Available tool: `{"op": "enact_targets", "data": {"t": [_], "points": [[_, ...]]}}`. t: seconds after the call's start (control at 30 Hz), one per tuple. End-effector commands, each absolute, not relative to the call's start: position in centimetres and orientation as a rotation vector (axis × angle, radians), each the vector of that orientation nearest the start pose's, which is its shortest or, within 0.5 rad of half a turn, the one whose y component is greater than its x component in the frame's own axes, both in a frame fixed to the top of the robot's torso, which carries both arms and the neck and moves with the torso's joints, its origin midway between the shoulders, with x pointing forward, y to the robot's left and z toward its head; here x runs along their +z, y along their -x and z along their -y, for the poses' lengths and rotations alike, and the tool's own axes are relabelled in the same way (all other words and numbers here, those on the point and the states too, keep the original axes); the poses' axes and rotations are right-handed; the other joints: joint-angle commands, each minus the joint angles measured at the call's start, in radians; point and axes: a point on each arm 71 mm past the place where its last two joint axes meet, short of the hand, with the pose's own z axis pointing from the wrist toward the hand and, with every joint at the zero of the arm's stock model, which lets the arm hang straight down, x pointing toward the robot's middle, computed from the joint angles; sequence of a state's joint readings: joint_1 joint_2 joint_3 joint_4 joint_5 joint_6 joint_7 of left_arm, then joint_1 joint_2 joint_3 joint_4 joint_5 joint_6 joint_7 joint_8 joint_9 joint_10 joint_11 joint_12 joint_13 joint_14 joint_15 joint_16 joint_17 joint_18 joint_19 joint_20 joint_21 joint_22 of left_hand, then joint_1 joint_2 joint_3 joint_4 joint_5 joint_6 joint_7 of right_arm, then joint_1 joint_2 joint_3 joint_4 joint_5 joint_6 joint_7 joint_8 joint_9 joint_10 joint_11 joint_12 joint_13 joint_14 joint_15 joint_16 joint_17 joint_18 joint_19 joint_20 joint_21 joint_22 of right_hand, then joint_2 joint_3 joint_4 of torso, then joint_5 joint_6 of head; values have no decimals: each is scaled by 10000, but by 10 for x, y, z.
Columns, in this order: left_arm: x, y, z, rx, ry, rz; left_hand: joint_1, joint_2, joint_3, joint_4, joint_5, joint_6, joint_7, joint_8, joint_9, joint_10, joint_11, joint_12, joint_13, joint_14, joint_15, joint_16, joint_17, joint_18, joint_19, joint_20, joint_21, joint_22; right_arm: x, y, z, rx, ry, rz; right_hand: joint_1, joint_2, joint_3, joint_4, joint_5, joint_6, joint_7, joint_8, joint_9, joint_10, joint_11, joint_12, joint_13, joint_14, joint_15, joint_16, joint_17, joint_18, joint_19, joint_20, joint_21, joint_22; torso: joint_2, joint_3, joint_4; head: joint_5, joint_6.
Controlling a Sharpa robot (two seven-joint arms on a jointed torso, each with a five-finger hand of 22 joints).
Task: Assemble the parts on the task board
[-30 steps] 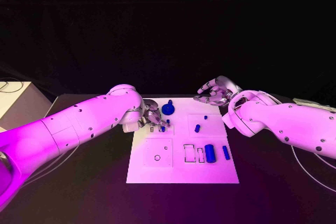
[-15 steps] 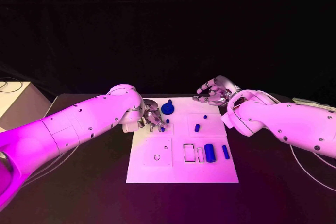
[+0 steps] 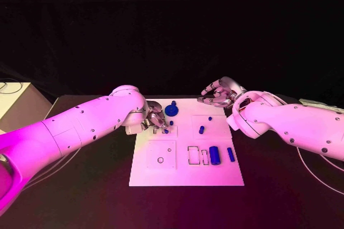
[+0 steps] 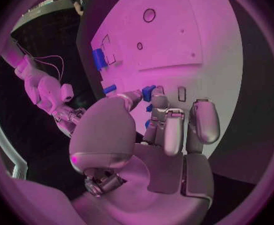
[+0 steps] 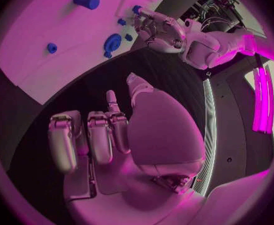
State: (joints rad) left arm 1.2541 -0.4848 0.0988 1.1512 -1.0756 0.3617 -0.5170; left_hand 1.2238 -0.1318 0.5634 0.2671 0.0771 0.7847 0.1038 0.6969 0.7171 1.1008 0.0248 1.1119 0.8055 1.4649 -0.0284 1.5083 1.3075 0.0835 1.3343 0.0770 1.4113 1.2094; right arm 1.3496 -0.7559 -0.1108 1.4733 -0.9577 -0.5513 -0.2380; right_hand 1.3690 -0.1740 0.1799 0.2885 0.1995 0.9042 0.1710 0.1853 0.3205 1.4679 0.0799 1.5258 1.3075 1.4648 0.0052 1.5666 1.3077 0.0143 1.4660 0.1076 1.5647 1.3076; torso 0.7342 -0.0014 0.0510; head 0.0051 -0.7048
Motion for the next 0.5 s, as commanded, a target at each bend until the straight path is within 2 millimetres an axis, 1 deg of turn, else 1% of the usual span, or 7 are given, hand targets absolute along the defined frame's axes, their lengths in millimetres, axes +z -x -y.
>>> {"op": "enact_targets", "data": {"t": [0.03, 0.13, 0.33, 0.37, 0.4, 0.47, 0.5], "points": [[-182, -548, -128, -5096, 925, -23855, 167, -48, 827, -303, -3, -30, -78, -61, 217, -157, -11, -183, -209, 439, -54, -63, 1308, -18, -79, -40, -87, -53, -140, -518, 192, 7222, -4156, -15934, -34, -19, 22, 16, 66, -72, -31, 40, 5, 469, 58, -47, 2137, 1060, 59, 42, 2631, -143, 1048, 50, 61, 2632, 3, 3, -3, 0, -10], [-182, -547, -127, -5235, 1003, -23855, 116, -111, 1809, -792, 22, -75, -87, -49, 477, -193, -21, -317, -360, 435, -64, -78, 1300, -16, -87, -56, -96, -60, -140, -519, 192, 7213, -4152, -15951, -34, -19, 22, 16, 66, -72, -31, 40, 5, 469, 58, -47, 2137, 1060, 59, 42, 2631, -143, 1048, 50, 61, 2632, 2, 2, -2, 1, -16], [-181, -546, -128, -5548, 1316, -23833, -281, -203, 3100, -1704, 149, -171, -53, 66, 978, -197, -6, -476, -543, 435, -51, -94, 1301, -13, -93, -57, -93, -55, -141, -520, 192, 7188, -4141, -16001, -60, -15, 24, 15, 74, -85, -29, 55, 6, 461, 61, -54, 2129, 1060, 63, 42, 2631, -143, 1048, 53, 61, 2632, -9, 3, 4, 4, -8], [-181, -546, -128, -5589, 1376, -23810, -418, -222, 3399, -1942, 512, -160, -2, 118, 1117, -182, 7, -492, -559, 441, -40, -92, 1311, -16, -79, -59, -74, -29, -141, -520, 192, 7181, -4139, -16011, -60, -15, 24, 15, 74, -85, -29, 55, 6, 461, 61, -54, 2129, 1060, 63, 42, 2631, -143, 1048, 53, 61, 2632, -7, 2, 8, 3, -8], [-181, -546, -129, -5624, 1437, -23776, -487, -232, 3502, -2039, 704, -153, -14, 137, 1174, -167, 20, -489, -557, 448, -43, -86, 1324, -18, -74, -55, -66, -20, -141, -520, 192, 7175, -4138, -16020, -60, -15, 24, 15, 74, -85, -29, 55, 6, 461, 61, -54, 2129, 1060, 63, 42, 2631, -143, 1048, 53, 61, 2632, -3, 4, 14, 11, -8], [-180, -546, -130, -5677, 1548, -23694, -659, -303, 3646, -2214, 1344, -92, -15, 196, 1293, -114, 16, -458, -525, 470, -48, -65, 1365, -24, -49, -61, -35, 22, -141, -520, 192, 7166, -4137, -16036, -60, -15, 24, 15, 74, -85, -29, 55, 6, 461, 61, -54, 2129, 1060, 63, 42, 2631, -143, 1048, 53, 61, 2632, -1, 6, 17, 19, -5], [-180, -545, -131, -5685, 1566, -23680, -693, -310, 3667, -2245, 1418, -83, -15, 204, 1315, -110, 13, -458, -527, 471, -49, -65, 1365, -26, -42, -62, -27, 34, -141, -520, 192, 7165, -4136, -16040, -60, -15, 24, 15, 74, -85, -29, 55, 6, 461, 61, -54, 2129, 1060, 63, 42, 2631, -143, 1048, 53, 61, 2632, 2, 7, 19, 28, -2]]}}
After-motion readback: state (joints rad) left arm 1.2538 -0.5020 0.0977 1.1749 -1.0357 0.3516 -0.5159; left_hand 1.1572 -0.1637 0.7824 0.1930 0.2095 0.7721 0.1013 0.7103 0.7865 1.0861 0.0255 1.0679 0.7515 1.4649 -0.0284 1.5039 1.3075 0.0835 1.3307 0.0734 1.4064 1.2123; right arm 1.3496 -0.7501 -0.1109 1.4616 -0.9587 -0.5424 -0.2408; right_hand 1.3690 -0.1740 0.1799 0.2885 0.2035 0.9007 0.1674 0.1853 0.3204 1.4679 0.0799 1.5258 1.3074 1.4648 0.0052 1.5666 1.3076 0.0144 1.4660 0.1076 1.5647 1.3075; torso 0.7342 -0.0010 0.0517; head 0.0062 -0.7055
